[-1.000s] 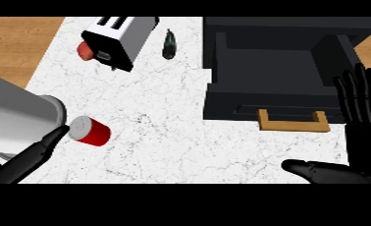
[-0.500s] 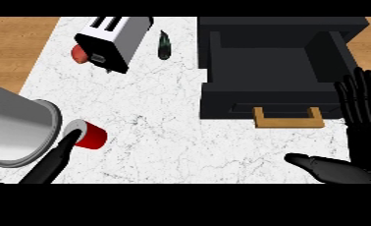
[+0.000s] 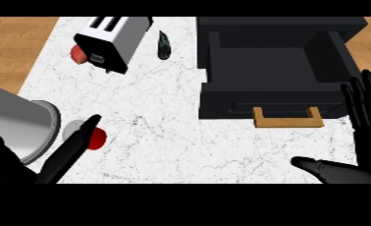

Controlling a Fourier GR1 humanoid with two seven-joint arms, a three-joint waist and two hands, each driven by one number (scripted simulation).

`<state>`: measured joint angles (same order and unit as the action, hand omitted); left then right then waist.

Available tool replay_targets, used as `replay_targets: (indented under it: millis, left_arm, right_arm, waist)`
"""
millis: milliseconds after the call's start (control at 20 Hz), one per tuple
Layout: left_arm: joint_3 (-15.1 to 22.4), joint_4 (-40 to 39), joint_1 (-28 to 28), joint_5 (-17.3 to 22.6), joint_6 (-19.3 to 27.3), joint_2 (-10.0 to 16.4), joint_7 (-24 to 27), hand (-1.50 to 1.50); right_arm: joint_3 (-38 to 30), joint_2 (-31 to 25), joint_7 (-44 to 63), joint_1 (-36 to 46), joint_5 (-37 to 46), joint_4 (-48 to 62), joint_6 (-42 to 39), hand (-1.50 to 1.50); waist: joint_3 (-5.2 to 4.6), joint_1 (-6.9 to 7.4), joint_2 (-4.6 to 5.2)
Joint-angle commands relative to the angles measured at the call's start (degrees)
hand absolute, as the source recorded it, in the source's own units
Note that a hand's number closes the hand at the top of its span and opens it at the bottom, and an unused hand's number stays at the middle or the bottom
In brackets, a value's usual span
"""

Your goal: Pick up the can, place it into the drawer and close the drawer

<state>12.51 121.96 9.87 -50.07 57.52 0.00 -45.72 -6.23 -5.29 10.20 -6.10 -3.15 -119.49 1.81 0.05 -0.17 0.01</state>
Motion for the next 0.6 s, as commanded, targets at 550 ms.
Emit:
replay_targets:
  millis: [550]
  left_arm:
    - [3.1, -22.4, -4.4, 9.4, 18.9, 0.0, 5.8, -1.50]
  right_arm:
    - [-0.7, 0.6, -0.3, -8.1, -0.6, -8.2, -3.1, -1.50]
  waist:
    - [-0.09, -0.42, -0.08]
